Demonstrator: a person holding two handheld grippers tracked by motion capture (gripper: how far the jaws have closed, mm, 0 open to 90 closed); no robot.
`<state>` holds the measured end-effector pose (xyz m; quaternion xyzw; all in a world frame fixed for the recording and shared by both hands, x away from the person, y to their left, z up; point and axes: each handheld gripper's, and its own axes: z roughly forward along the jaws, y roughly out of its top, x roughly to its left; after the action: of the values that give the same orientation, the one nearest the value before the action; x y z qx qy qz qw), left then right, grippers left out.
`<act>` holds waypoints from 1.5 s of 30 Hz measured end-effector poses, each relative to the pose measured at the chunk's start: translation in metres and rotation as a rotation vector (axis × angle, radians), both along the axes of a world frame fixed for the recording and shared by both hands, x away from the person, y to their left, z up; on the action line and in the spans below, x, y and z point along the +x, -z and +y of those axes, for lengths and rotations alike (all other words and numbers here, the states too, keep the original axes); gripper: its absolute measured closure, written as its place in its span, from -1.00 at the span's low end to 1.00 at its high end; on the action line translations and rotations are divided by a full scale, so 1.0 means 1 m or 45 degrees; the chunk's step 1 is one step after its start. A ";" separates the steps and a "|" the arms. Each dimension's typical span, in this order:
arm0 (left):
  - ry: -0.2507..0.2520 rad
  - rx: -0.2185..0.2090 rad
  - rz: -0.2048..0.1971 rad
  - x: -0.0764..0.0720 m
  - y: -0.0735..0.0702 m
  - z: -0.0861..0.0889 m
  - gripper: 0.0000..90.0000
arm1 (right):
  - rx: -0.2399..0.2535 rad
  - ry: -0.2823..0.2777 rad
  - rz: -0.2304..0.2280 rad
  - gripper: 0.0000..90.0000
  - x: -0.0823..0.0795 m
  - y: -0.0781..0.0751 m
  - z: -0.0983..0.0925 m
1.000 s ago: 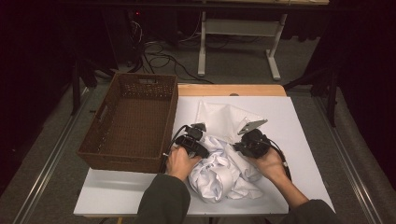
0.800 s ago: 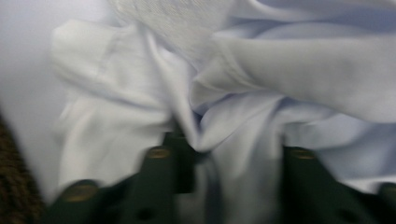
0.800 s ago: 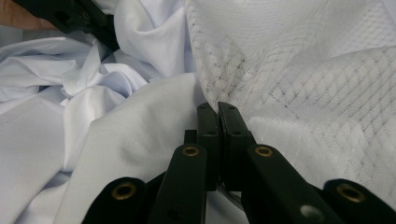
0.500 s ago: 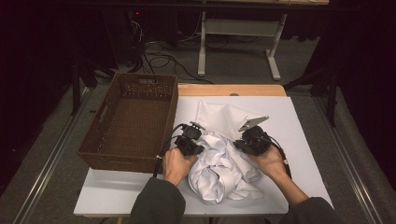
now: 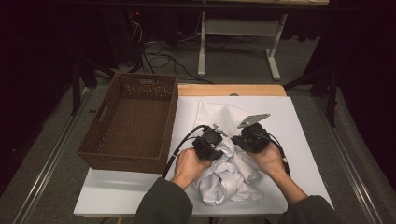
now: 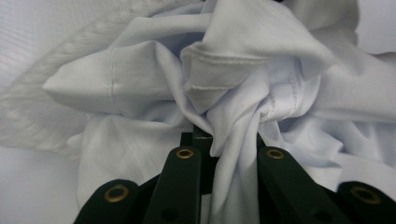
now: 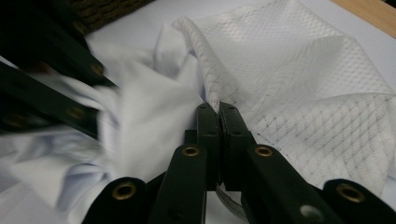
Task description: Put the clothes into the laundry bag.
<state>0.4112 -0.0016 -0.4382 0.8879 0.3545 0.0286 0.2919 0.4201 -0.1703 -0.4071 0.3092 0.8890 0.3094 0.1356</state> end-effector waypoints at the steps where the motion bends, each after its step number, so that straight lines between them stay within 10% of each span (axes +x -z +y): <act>1: -0.009 0.006 0.013 0.004 0.006 -0.004 0.85 | 0.013 0.002 -0.006 0.99 -0.001 -0.001 -0.001; 12: -0.212 0.056 0.038 0.038 0.034 -0.018 0.80 | -0.021 -0.044 0.007 0.99 -0.009 0.006 0.002; 21: -0.206 0.094 0.014 0.021 0.008 0.008 -0.05 | -0.089 -0.034 0.037 0.99 -0.009 0.019 0.001; 27: -0.250 0.119 0.002 0.016 -0.003 0.027 -0.21 | -0.093 -0.030 0.045 0.99 -0.008 0.021 0.001; 39: -0.389 0.161 0.248 0.043 0.053 0.038 -0.53 | -0.110 -0.024 0.059 0.99 -0.006 0.024 0.003; 45: -0.389 0.176 0.208 0.041 0.053 0.035 -0.53 | -0.113 -0.013 0.064 0.99 -0.007 0.024 0.002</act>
<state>0.4523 0.0337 -0.4917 0.8410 0.5049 0.0246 0.1928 0.4134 -0.1686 -0.4311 0.3062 0.9065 0.2624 0.1252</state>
